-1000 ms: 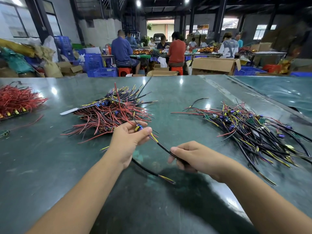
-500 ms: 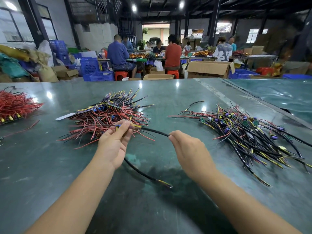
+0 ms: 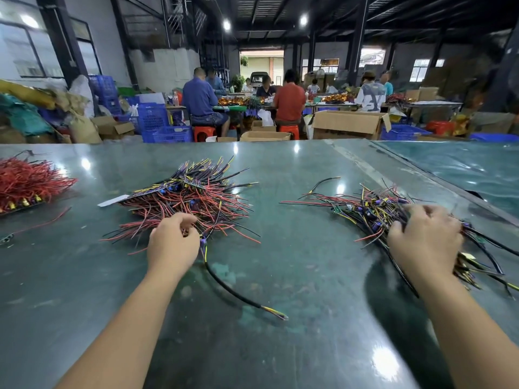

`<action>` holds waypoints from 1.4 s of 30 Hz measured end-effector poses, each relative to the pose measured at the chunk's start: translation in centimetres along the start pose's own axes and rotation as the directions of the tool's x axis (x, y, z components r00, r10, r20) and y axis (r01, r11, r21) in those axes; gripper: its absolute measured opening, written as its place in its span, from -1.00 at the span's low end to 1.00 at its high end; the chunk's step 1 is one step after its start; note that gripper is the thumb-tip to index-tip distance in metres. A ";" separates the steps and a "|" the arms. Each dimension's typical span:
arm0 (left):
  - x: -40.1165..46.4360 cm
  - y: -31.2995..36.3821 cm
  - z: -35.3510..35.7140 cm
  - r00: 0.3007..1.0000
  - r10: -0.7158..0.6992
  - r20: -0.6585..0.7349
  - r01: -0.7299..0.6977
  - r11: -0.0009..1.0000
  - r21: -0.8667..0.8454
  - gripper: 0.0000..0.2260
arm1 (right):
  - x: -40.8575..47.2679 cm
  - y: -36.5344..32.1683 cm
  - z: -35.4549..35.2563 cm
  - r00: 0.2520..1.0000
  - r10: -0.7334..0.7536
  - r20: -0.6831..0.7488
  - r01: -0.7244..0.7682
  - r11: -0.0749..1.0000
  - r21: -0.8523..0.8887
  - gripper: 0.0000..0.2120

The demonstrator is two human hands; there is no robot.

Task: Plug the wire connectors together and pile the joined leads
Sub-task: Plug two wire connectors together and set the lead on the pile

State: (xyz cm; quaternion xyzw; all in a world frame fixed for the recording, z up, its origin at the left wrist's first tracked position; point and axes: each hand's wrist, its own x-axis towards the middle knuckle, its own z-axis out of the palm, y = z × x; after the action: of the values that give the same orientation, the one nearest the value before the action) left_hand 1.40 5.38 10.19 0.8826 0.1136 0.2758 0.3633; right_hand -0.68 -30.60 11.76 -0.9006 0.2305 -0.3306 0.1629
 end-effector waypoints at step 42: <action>-5.8 5.5 2.4 0.945 0.000 0.326 0.141 0.901 -0.410 -0.81 | -9.5 -8.9 -1.2 0.362 -0.587 0.724 0.159 0.804 0.573 -0.63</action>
State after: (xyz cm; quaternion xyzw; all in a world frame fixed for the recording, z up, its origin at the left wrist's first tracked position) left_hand -1.98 -2.23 10.28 0.8091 0.0226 0.1347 0.5715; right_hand -5.12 -18.36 11.65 -0.9090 -0.1791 0.1133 0.3589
